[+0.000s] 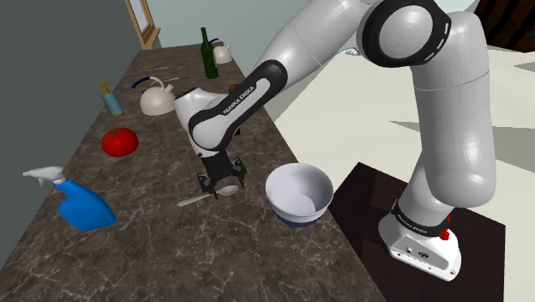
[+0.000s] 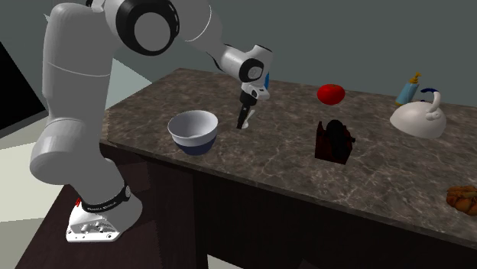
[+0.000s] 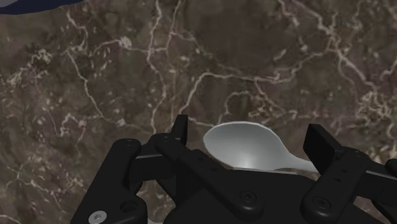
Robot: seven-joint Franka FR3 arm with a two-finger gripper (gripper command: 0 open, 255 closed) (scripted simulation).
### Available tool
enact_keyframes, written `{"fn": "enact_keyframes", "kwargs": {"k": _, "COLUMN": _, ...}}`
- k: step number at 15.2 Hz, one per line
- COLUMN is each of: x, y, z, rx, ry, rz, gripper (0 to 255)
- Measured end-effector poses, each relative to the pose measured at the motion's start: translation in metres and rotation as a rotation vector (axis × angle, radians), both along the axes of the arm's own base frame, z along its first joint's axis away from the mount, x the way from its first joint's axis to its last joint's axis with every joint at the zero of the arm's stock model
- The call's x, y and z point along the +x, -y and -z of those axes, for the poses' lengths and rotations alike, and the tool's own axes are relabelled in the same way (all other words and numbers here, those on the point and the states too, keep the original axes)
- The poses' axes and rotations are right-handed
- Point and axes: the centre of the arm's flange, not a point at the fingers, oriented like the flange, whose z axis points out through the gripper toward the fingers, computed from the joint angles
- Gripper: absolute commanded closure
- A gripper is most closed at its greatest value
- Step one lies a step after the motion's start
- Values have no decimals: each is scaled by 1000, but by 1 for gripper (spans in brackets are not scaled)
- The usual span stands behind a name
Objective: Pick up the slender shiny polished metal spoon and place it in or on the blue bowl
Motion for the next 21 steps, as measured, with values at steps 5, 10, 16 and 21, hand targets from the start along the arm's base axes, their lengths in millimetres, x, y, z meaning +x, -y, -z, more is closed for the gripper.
{"fn": "enact_keyframes", "kwargs": {"k": 5, "x": -1, "y": 0, "z": 2, "rx": 0, "ry": 0, "rz": 0, "gripper": 0}}
{"fn": "enact_keyframes", "kwargs": {"k": 10, "x": -1, "y": 0, "z": 2, "rx": 0, "ry": 1, "rz": 0, "gripper": 255}}
{"fn": "enact_keyframes", "kwargs": {"k": 16, "x": 0, "y": 0, "z": 2, "rx": 0, "ry": 1, "rz": 0, "gripper": 255}}
{"fn": "enact_keyframes", "kwargs": {"k": 21, "x": -1, "y": 0, "z": -18, "rx": 0, "ry": 1, "rz": 0, "gripper": 255}}
